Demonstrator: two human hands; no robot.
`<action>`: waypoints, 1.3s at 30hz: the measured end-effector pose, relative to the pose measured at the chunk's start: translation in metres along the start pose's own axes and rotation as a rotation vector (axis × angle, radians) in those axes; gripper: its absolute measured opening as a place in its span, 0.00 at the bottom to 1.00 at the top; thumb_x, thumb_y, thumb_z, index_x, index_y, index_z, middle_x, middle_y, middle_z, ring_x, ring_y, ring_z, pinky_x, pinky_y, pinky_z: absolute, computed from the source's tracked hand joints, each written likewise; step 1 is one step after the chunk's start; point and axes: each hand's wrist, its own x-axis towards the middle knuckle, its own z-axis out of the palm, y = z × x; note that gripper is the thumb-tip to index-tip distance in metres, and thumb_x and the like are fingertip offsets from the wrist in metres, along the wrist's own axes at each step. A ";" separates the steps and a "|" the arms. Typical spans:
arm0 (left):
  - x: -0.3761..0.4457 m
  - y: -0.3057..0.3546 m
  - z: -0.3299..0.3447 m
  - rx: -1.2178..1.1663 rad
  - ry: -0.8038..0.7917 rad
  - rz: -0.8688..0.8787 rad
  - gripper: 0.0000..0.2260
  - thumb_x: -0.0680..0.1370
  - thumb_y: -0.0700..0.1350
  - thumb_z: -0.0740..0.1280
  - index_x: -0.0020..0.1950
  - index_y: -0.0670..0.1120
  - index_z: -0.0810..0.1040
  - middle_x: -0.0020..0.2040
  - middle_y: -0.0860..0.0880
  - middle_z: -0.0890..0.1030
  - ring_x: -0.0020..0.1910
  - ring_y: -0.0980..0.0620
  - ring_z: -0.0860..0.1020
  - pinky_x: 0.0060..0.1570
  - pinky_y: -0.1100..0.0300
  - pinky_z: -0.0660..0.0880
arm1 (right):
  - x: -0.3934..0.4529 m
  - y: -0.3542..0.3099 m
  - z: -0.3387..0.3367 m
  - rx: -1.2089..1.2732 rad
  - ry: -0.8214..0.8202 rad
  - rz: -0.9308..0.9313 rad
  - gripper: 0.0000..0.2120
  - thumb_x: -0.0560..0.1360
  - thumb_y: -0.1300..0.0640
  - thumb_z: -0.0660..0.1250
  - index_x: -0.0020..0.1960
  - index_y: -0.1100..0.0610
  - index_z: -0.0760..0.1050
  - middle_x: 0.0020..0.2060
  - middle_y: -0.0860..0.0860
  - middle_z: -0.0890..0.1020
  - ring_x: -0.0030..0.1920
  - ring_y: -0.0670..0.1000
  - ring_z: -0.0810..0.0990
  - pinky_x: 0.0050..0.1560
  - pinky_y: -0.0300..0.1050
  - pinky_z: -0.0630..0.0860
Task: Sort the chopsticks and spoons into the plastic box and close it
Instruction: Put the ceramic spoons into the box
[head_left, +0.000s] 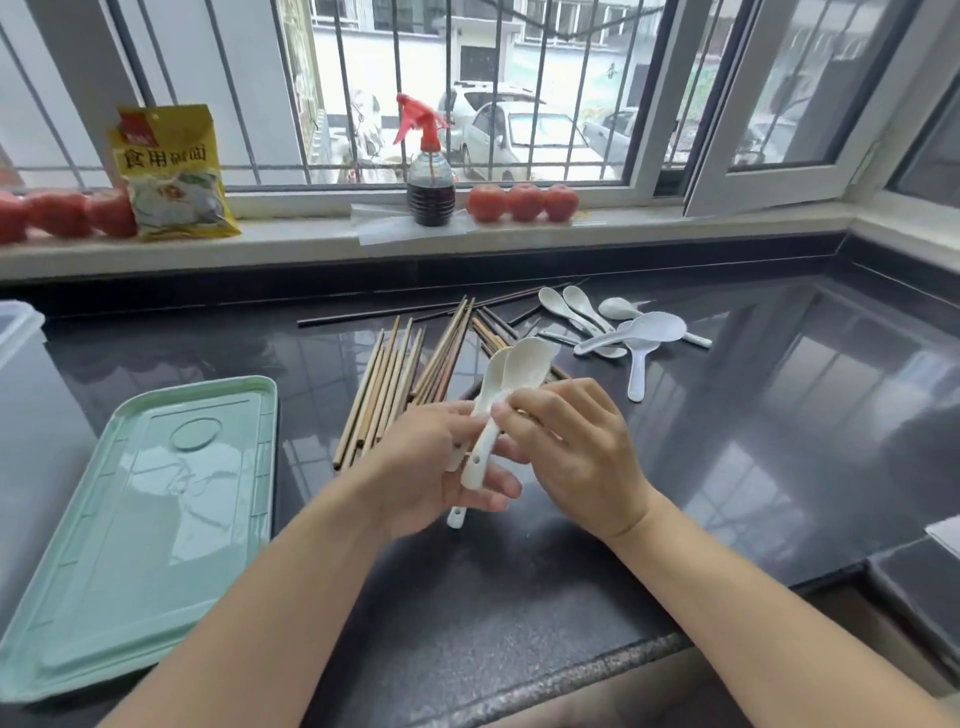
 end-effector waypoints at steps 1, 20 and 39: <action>0.004 -0.001 0.001 0.022 -0.030 -0.007 0.13 0.86 0.40 0.57 0.65 0.35 0.76 0.44 0.37 0.81 0.31 0.44 0.79 0.28 0.54 0.78 | -0.001 0.003 0.001 -0.012 -0.006 0.009 0.05 0.79 0.62 0.71 0.49 0.61 0.86 0.46 0.54 0.85 0.43 0.54 0.83 0.46 0.50 0.78; 0.027 -0.011 -0.015 -0.210 0.192 0.323 0.19 0.88 0.50 0.54 0.66 0.37 0.74 0.31 0.49 0.59 0.25 0.55 0.57 0.25 0.59 0.53 | -0.019 0.066 0.022 -0.298 -0.267 0.731 0.12 0.74 0.61 0.61 0.52 0.58 0.82 0.50 0.53 0.83 0.52 0.59 0.75 0.50 0.53 0.72; 0.039 -0.024 -0.027 -0.231 0.262 0.377 0.17 0.88 0.48 0.52 0.66 0.39 0.73 0.31 0.49 0.61 0.24 0.54 0.58 0.25 0.60 0.56 | -0.033 0.102 0.037 -0.405 -0.683 0.944 0.13 0.80 0.56 0.61 0.57 0.56 0.82 0.56 0.54 0.83 0.60 0.59 0.71 0.62 0.53 0.66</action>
